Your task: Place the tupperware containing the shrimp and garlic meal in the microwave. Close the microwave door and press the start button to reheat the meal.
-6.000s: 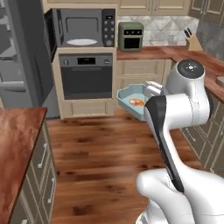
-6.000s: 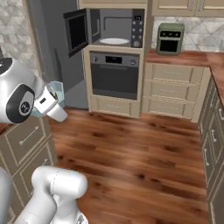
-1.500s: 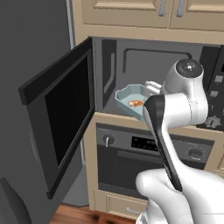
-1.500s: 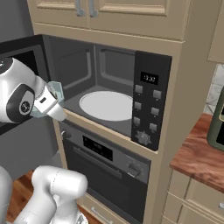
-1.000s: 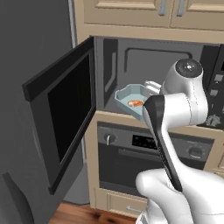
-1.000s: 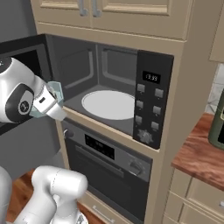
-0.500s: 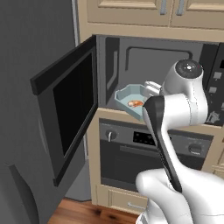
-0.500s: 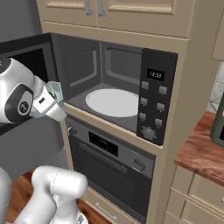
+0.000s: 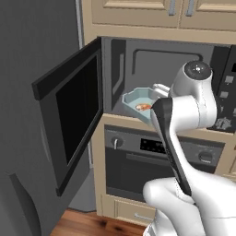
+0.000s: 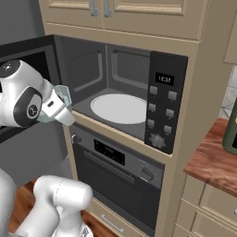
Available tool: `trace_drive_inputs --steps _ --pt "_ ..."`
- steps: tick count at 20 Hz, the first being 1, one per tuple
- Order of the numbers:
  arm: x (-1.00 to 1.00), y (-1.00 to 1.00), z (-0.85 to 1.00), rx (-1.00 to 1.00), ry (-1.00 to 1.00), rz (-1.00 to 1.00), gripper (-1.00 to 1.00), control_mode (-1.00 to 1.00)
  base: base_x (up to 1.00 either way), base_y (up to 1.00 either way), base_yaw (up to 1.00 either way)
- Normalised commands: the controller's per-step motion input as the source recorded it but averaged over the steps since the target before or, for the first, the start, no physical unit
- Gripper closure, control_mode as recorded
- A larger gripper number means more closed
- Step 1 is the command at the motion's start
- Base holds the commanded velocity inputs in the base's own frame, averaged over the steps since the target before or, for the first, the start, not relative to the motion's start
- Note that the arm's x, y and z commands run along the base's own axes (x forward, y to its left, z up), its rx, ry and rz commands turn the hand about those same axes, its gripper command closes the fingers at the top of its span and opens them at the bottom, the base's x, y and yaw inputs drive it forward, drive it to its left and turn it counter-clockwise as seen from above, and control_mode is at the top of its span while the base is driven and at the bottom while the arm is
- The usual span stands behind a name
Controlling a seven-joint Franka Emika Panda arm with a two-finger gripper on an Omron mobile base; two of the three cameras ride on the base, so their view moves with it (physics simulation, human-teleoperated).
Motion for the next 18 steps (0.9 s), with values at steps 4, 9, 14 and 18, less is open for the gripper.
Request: trace_drive_inputs --steps 4,9,14,18 --pt "0.50 -0.45 -0.04 0.02 0.03 -0.01 1.00 -1.00 0.00 0.00 0.00" --pt "0.37 -0.38 -0.23 0.00 0.03 -0.06 1.00 -1.00 0.00 0.00 0.00" --pt "0.27 -0.29 -0.36 0.00 0.00 -0.14 1.00 -1.00 0.00 0.00 0.00" --pt "0.48 -0.07 -0.23 0.00 0.00 -0.04 1.00 -1.00 0.00 0.00 0.00"
